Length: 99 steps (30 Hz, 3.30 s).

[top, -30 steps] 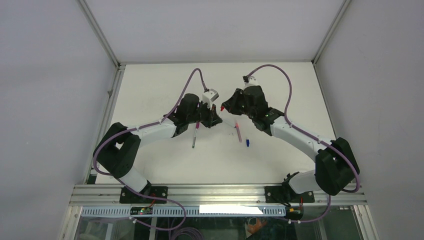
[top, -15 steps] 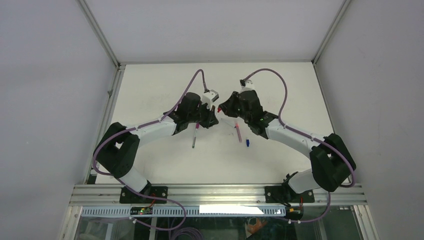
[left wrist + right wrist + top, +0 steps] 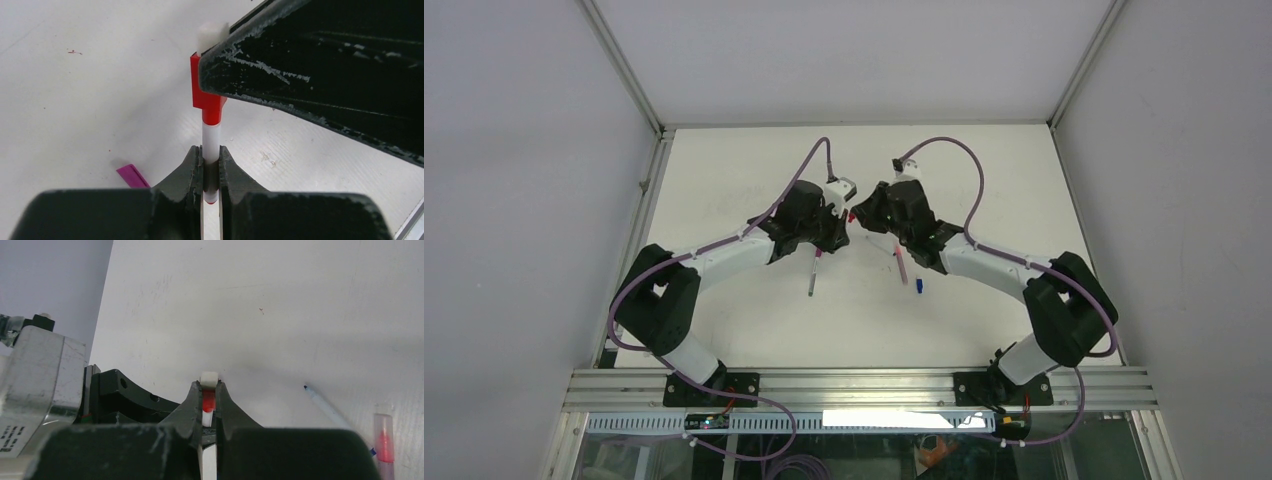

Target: Insert the pens into the pen caps

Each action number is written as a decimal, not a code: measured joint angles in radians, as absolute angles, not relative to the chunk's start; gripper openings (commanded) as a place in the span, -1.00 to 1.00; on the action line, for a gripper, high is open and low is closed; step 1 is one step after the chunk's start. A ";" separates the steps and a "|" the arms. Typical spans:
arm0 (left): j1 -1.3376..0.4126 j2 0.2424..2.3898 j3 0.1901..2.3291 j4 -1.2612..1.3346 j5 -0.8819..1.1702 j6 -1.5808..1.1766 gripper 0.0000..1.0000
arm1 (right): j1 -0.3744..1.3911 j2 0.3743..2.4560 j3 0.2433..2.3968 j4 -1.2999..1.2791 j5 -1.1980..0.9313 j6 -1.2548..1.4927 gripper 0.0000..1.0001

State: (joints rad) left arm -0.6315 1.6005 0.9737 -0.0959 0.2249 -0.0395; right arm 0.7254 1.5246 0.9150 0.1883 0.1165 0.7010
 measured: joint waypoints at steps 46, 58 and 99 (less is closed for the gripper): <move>-0.728 1.705 0.986 -0.327 -0.108 -0.226 -1.00 | 0.513 1.134 0.812 -0.135 0.276 0.515 0.30; -0.728 1.737 1.027 -0.357 -0.113 -0.263 -0.42 | 0.508 1.298 0.830 -0.156 0.174 0.474 0.28; -0.633 1.456 0.966 -0.314 0.034 -0.296 -0.17 | 0.669 1.836 1.096 -0.155 0.096 0.125 -0.29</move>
